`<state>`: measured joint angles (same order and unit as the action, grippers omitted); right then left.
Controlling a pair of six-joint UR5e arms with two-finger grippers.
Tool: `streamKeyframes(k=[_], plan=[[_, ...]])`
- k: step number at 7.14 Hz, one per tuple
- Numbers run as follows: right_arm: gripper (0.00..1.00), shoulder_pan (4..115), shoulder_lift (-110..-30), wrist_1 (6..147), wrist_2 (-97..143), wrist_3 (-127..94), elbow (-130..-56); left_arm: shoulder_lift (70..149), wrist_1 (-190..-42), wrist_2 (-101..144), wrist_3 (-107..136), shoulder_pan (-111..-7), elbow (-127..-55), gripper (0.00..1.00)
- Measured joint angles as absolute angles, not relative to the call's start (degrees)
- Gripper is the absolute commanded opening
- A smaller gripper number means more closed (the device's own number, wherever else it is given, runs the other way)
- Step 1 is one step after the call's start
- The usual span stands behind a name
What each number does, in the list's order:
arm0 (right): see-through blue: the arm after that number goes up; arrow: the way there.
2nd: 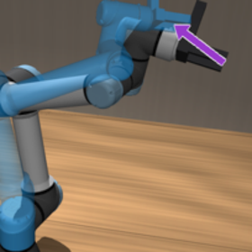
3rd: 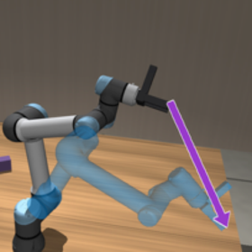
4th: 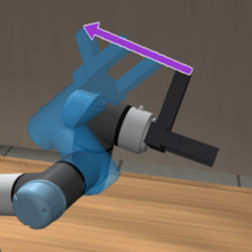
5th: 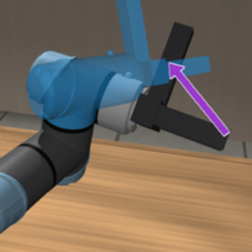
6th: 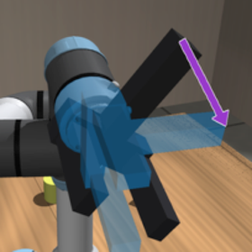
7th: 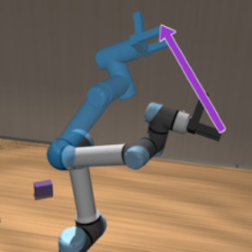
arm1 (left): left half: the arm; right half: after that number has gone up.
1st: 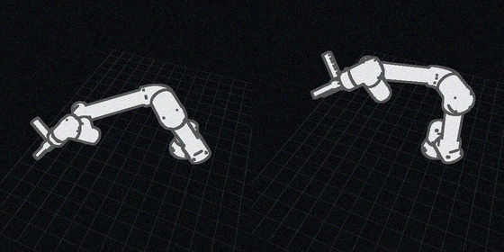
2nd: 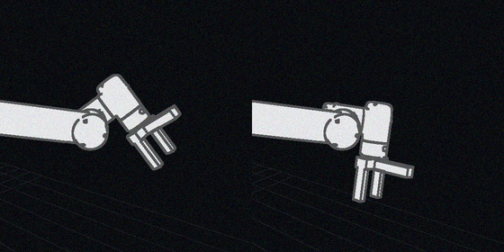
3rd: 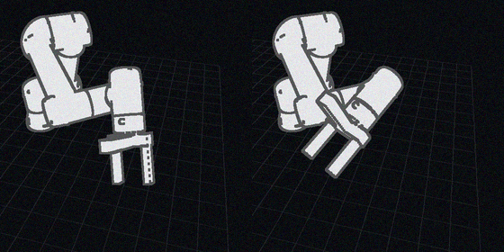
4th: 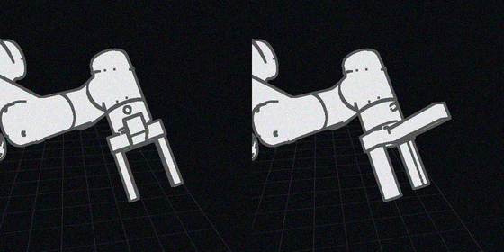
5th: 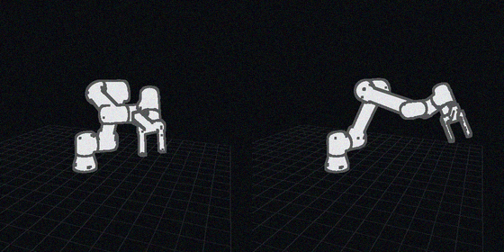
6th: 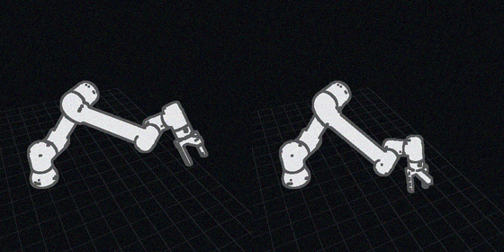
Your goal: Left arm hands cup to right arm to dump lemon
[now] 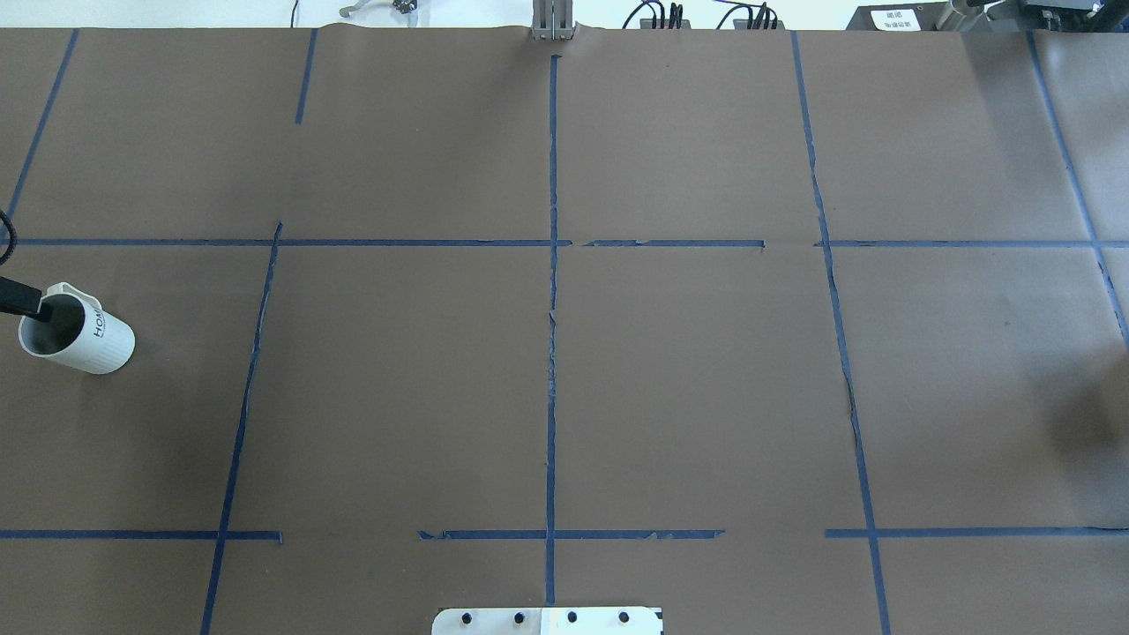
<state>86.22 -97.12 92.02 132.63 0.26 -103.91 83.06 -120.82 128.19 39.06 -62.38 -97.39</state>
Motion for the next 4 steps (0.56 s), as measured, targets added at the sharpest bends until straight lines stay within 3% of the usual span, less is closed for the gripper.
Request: streamKeyframes(k=[1, 2, 3, 4], plan=[[1.0, 86.22, -97.14, 92.02, 132.63, 0.29, -103.89, 83.0, -120.63, 128.55, 39.57, -61.47, -97.38, 0.32], [1.0, 86.22, -97.17, 92.02, 132.63, 0.32, -103.89, 82.87, -120.61, 129.19, 41.38, -61.03, -97.42, 0.06], [1.0, 86.22, -97.18, 92.02, 132.63, 0.32, -103.89, 82.64, -120.69, 129.53, 43.59, -60.86, -97.66, 0.0], [1.0, 86.22, -97.16, 92.02, 132.63, 0.31, -103.89, 82.26, -120.77, 129.61, 44.65, -60.88, -98.11, 0.0]])
